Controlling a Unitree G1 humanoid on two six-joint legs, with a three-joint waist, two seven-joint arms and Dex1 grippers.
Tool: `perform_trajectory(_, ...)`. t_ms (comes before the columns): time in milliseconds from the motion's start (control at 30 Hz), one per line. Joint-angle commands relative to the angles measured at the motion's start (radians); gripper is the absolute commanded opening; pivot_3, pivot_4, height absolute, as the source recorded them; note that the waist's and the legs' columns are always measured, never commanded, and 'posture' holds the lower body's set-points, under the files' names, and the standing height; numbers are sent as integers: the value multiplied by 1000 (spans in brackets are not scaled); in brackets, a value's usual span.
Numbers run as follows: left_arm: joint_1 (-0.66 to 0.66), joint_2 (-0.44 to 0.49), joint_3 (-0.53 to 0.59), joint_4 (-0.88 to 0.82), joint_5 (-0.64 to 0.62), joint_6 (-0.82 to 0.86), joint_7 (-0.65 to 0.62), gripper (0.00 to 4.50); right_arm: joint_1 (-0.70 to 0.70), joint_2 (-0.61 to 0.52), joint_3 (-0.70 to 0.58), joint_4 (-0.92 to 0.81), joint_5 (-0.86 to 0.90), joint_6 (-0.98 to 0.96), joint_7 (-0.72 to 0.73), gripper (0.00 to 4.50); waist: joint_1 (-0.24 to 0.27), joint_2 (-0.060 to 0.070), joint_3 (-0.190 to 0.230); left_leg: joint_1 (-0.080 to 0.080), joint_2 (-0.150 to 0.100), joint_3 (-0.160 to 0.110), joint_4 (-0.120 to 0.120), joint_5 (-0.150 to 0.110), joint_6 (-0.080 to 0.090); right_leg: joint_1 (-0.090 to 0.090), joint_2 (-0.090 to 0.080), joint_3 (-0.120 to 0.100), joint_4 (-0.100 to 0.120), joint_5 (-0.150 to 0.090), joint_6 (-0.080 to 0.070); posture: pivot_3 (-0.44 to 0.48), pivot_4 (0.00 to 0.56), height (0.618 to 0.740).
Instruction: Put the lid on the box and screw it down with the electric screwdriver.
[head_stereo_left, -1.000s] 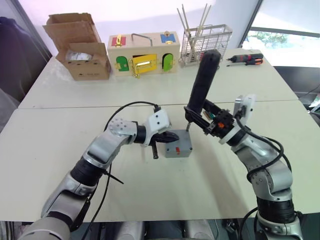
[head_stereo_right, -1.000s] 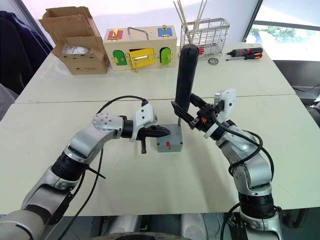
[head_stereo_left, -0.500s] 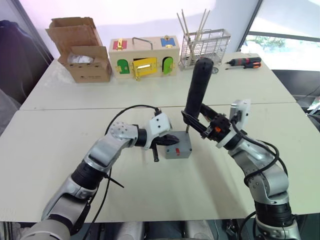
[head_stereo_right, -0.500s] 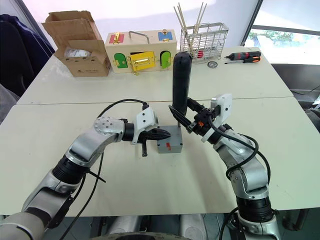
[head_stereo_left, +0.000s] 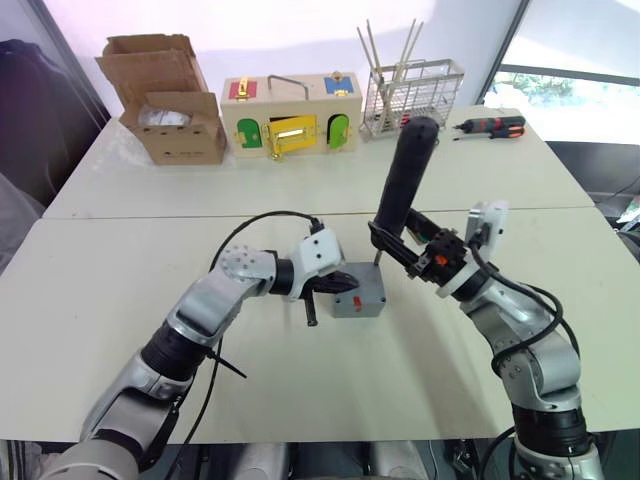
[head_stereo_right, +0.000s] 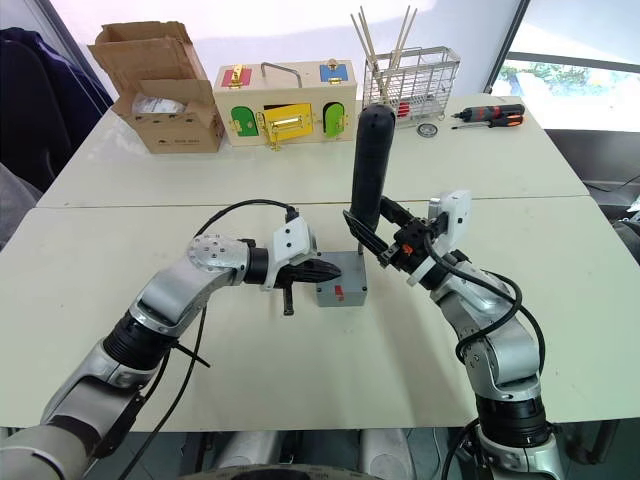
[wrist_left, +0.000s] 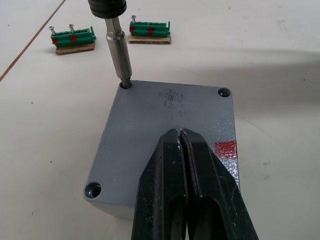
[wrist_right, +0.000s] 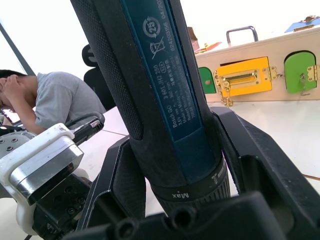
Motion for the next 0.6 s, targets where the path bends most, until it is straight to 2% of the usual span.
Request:
perform_trajectory(33,19,15,-24,-11,27,28,4,0,29,-29,43,53,-22,26,33,1899,0,0,0,0,0,0,0,0,0,0,0,0,-1,0,0,0,150,730)
perform_trajectory(367,23,16,-31,-19,32,31,15,0,-2,-44,30,128,-43,-4,35,1899,3,-1,-1,1,0,-1,0,0,1,5,0,-1,-6,0,0,0,150,730)
perform_trajectory(600,32,16,-36,-16,46,27,16,0,-20,-30,29,153,-35,-18,27,1899,3,-1,-1,11,0,-1,-2,-2,3,15,0,-1,-9,0,0,0,150,730)
